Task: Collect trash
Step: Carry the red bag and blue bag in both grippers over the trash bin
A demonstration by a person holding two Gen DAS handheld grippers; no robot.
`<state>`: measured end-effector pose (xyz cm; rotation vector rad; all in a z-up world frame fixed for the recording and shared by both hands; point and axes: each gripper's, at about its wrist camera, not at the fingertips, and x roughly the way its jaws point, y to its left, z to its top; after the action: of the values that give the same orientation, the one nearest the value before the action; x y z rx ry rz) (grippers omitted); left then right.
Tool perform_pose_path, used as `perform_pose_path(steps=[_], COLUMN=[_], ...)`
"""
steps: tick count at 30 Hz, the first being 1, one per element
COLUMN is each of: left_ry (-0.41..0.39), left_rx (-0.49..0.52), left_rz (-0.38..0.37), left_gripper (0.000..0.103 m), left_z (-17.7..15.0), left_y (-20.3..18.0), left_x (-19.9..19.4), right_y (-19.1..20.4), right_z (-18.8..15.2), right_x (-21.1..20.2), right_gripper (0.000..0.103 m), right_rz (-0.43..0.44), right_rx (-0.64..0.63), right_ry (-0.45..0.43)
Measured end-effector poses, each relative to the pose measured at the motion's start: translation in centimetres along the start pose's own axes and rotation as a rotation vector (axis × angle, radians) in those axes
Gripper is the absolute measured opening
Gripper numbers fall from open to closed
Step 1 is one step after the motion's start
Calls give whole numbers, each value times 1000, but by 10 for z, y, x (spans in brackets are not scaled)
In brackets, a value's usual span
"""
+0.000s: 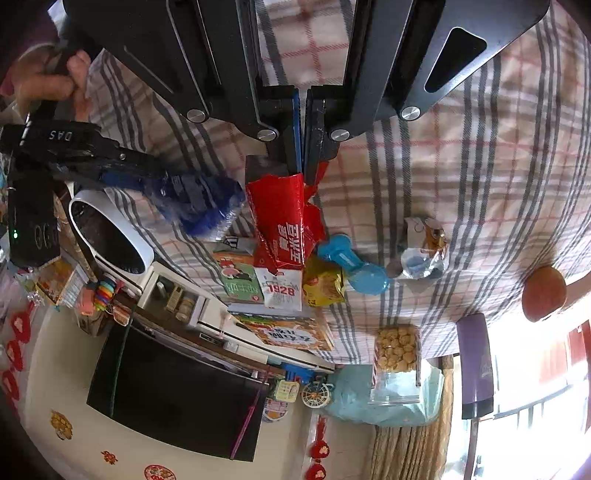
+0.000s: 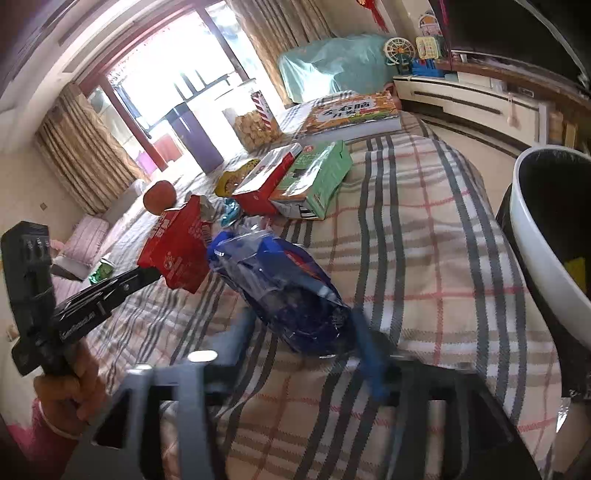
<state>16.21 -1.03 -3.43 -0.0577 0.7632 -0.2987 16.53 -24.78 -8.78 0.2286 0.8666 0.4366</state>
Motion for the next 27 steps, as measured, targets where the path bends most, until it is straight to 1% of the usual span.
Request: perform_pose_path(steps=[1,2,5,8,9,10,11,12,13,15,19,24,27], left_ry=[1,3,8,12,11,11,10,9,8,8,12,16,25], left_rx=[0,-1,-10,-21,-22,-20,-17,-14,-8,4,34,68,88], left_rz=[1,3,7,7,7,5,3,1,-3,-14,-50,-95,-123], left_gripper=[1,1,1,1,1,1,1,1,1,1,1,1,1], left_z=[-1,-2,-3,-4,-5,-5,-5,-5,-5,-5,-4,-1,1], left_y=[0,0,3,4,4,3,1,0,-4,-12,-33,-61,-79], left_x=[0,0,-1,-2,-3,-4,-5,-5,-6,-6,-2,6,12], right_y=[2,6,16,23,25,26,25,24,21,15,3,-22,-33], right_z=[0,2,10,16,17,18,18,18,18,15,7,1,-1], right_x=[-1,0,8,18,20,23,26,28,28,23,2,-34,-49], right_gripper=[86,91,90,90,89,85,69,56,52,52,51,51,51], right_rz=[-12,-27,-46,-43,-51,-65,-78,-80,-78,-67,-72,-98,-132], right_rx=[-14,-44,-122,-180,-195,-209,-212,-206,-187,-147,-92,-9,17], right_ry=[-9,-23,-20,-18,-21,-20,-12,-4,6,-6,-44,-103,-118])
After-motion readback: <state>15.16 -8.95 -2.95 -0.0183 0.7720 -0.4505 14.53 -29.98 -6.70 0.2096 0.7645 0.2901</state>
